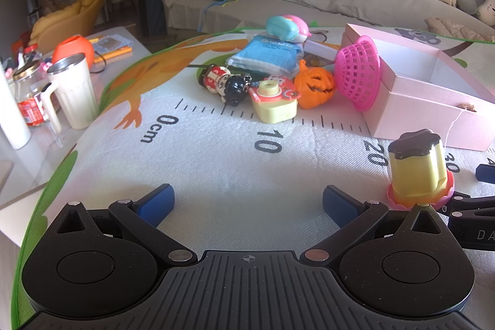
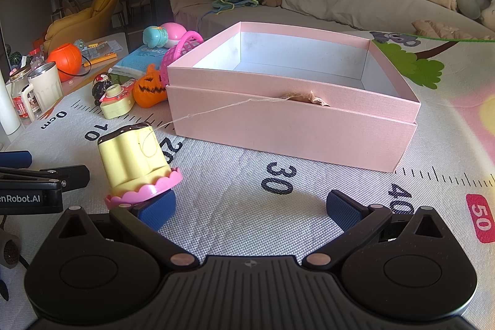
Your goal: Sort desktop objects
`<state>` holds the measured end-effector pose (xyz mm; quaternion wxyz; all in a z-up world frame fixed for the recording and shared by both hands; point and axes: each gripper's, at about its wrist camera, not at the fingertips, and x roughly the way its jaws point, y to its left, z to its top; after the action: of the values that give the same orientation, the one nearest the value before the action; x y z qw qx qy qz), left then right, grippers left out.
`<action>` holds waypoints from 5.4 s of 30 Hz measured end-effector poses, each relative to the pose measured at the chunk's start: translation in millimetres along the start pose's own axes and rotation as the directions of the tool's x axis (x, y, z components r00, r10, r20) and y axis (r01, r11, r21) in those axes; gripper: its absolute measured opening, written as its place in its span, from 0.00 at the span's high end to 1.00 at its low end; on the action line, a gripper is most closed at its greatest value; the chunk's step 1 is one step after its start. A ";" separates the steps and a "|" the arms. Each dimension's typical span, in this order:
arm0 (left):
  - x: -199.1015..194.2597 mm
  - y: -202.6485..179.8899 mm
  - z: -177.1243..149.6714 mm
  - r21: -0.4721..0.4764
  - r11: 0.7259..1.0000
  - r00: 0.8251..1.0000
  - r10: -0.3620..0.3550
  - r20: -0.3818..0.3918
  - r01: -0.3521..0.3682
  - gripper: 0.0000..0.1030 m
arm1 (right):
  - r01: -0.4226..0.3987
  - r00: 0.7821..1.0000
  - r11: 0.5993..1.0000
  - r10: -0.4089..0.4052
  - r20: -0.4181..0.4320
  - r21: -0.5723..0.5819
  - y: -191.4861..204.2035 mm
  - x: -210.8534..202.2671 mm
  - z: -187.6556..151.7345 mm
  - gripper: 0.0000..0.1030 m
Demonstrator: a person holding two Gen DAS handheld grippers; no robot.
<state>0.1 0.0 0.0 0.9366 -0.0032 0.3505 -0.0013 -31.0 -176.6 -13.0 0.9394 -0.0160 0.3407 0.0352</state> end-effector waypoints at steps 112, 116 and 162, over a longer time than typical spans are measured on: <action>-30.0 97.6 21.9 -0.077 0.997 0.998 -0.002 -0.057 -0.003 0.00 | -0.500 0.841 0.864 0.468 -0.271 -0.064 89.1 -28.3 85.7 0.91; -43.7 92.2 22.4 -0.056 0.998 0.999 -0.005 -0.033 0.003 0.00 | -0.363 0.929 0.917 0.342 -0.142 -0.166 66.8 -58.5 78.8 0.84; -30.2 -28.5 23.7 0.116 0.937 0.939 -0.310 -0.152 0.328 0.00 | 0.298 0.954 0.941 -0.301 0.008 -0.159 -88.0 -58.9 78.0 0.56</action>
<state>-7.1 -28.2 37.9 0.8968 0.0057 0.4050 -0.1782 -19.5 -263.4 85.2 0.9267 -0.1425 0.3382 -0.0813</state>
